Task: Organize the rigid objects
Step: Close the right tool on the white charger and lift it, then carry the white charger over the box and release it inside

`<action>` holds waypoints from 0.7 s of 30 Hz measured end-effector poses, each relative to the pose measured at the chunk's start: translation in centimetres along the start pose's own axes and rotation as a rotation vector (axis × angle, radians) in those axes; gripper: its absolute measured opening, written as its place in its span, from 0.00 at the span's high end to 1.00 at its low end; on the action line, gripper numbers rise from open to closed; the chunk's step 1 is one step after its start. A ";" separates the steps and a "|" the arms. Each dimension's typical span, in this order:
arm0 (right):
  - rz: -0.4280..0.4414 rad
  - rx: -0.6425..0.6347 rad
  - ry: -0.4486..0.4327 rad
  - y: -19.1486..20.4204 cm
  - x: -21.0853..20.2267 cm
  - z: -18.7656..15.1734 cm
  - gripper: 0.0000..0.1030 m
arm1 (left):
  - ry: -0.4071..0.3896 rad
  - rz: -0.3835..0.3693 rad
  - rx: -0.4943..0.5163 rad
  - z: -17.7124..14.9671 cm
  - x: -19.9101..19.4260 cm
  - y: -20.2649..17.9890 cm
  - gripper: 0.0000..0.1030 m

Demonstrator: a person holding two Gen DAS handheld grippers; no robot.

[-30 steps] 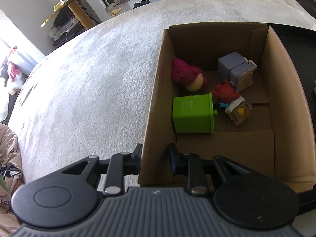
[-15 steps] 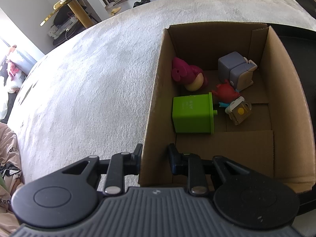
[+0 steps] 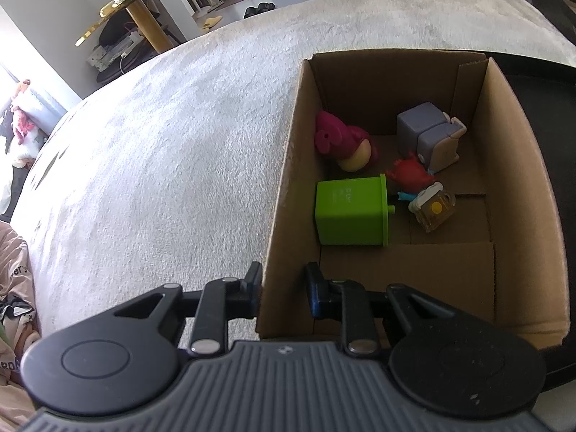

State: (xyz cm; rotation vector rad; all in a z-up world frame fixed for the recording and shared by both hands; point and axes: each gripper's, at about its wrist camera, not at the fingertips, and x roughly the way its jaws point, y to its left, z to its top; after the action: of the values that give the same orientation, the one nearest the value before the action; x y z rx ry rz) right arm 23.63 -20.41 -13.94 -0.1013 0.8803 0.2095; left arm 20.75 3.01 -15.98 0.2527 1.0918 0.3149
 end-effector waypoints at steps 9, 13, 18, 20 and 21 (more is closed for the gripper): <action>0.016 -0.022 -0.043 1.4 -1.6 1.3 0.65 | -0.014 -0.023 -0.017 -0.3 -0.3 0.5 0.79; 0.025 -0.041 -0.055 2.3 -2.1 1.9 0.65 | -0.022 -0.037 -0.032 -0.4 -0.5 0.9 0.79; 0.036 -0.067 -0.064 3.4 -2.5 2.5 0.65 | -0.029 -0.059 -0.051 -0.4 -0.6 1.3 0.79; 0.039 -0.073 -0.067 3.9 -2.5 2.8 0.65 | -0.026 -0.070 -0.063 -0.4 -0.5 1.6 0.80; 0.042 -0.076 -0.069 4.1 -2.6 2.9 0.65 | -0.024 -0.078 -0.070 -0.4 -0.4 1.8 0.80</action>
State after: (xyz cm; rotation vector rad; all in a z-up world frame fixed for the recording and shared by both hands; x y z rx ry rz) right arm 23.31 -16.26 -10.09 -0.1454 0.8060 0.2838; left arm 19.97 4.51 -15.16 0.1506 1.0619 0.2794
